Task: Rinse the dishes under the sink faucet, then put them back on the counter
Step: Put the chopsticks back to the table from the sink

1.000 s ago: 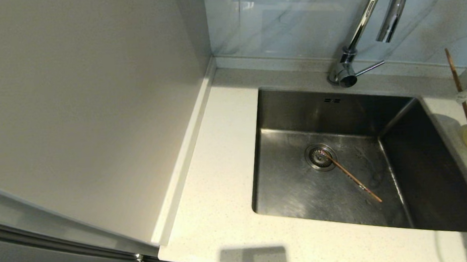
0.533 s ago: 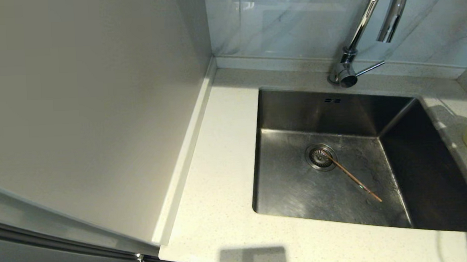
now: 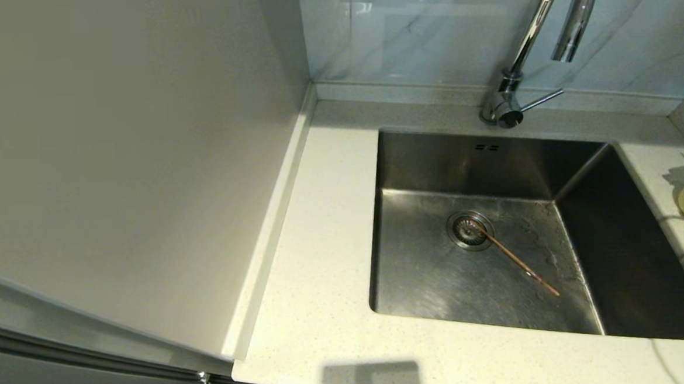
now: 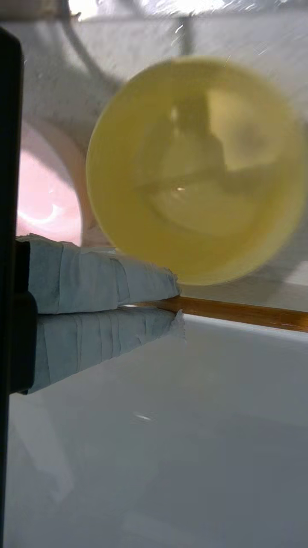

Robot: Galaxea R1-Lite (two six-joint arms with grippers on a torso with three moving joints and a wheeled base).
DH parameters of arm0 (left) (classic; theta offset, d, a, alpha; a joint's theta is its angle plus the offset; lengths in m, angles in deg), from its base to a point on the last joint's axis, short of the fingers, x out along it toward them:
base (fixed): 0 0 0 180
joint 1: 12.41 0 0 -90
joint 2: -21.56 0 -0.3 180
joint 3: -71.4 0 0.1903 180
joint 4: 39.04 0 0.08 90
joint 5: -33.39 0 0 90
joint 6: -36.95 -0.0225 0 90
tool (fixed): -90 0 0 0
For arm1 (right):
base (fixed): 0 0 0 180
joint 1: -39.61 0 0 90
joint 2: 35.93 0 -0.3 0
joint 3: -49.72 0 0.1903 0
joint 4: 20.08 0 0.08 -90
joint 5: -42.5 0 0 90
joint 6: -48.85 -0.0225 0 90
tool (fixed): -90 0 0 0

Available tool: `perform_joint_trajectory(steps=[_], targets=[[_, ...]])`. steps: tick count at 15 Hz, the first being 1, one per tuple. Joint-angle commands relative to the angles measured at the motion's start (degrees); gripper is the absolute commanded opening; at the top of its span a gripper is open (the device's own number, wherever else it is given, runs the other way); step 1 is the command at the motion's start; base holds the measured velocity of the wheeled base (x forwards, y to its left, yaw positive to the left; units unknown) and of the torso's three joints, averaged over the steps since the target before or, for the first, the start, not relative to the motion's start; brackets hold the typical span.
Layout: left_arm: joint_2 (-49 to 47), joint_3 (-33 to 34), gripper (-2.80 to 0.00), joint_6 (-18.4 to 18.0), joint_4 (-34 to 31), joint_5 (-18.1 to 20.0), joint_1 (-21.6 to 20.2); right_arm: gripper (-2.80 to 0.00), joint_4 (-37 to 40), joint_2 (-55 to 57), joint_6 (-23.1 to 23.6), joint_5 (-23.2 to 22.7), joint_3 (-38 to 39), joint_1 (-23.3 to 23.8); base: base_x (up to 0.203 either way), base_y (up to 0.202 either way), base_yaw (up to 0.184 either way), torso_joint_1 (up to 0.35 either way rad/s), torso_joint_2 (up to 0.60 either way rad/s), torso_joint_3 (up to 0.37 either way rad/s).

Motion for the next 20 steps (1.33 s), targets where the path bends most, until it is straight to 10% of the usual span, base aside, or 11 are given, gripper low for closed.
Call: perform_joint_trajectory(steps=[1,18,19,20], targets=[[0.2,0.0,-2.80,0.0,0.0,0.0,0.0,-2.80,0.1,1.6,1.1,0.2,1.8,1.0,0.000,0.000,0.000,0.000,0.00,0.000],[0.2,0.0,-2.80,0.0,0.0,0.0,0.0,-2.80,-0.4,1.6,4.0,0.4,8.1,2.2,0.000,0.000,0.000,0.000,0.00,0.000],[0.2,0.0,-2.80,0.0,0.0,0.0,0.0,0.00,-1.7,1.6,4.1,0.4,8.7,2.2,0.000,0.000,0.000,0.000,0.00,0.000],[0.2,0.0,-2.80,0.0,0.0,0.0,0.0,0.00,-3.3,1.6,4.2,0.3,9.3,2.1,0.000,0.000,0.000,0.000,0.00,0.000]])
